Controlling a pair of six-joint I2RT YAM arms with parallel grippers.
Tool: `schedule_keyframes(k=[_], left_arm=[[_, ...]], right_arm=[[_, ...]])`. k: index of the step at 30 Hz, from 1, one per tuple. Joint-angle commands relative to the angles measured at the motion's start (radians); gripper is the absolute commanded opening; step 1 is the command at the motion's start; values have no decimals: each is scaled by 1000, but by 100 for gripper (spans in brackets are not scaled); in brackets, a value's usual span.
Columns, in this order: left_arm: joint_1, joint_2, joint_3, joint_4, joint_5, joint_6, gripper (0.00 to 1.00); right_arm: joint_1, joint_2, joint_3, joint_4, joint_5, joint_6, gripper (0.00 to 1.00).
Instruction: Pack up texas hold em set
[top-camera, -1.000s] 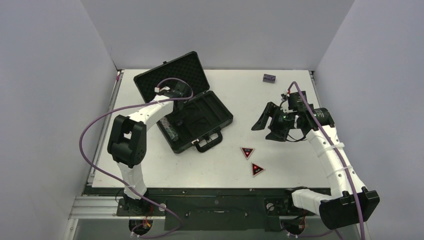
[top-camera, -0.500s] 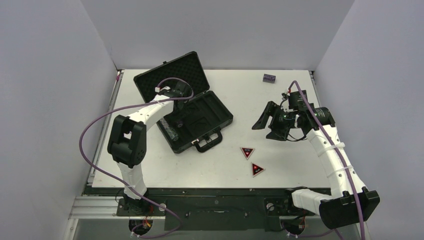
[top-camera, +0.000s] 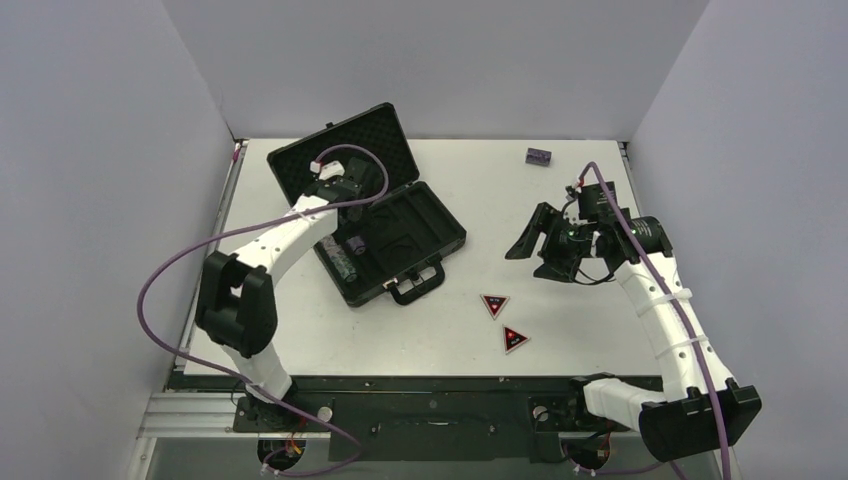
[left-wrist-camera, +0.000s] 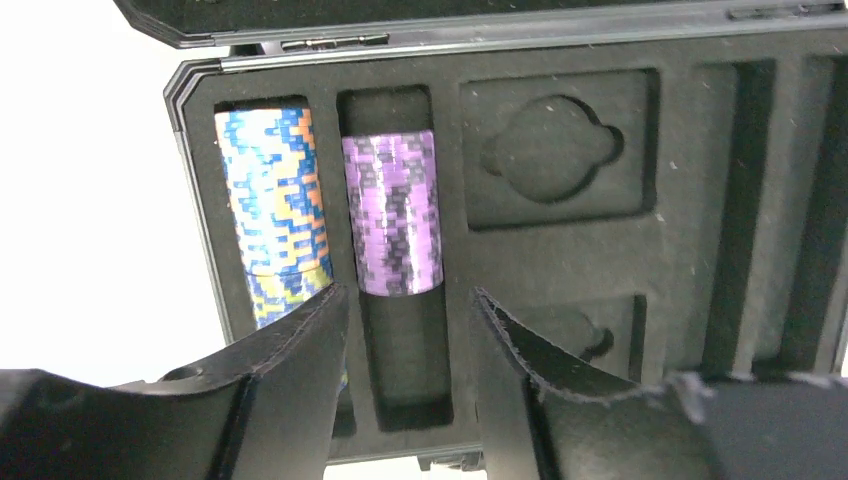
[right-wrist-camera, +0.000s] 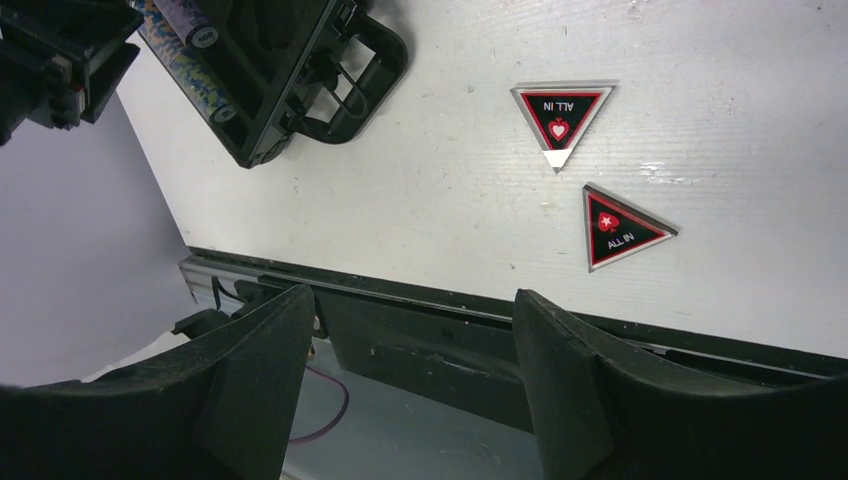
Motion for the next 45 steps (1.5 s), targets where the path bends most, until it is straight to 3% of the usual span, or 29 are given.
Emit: schedule_keyframes(k=[1, 10, 13, 15, 45], left_arm=[[-54, -134, -112, 100, -53, 99, 42], [-100, -156, -255, 188, -22, 181, 19], [-99, -153, -282, 243, 13, 205, 4], [-100, -149, -295, 274, 18, 210, 0], [-25, 26, -202, 387, -89, 262, 0]], right_arm=[[-2, -47, -18, 24, 28, 18, 68], [-2, -66, -35, 25, 30, 16, 68], [-2, -61, -30, 17, 34, 13, 68], [-2, -61, -26, 15, 36, 12, 68], [-3, 6, 61, 11, 63, 18, 68]])
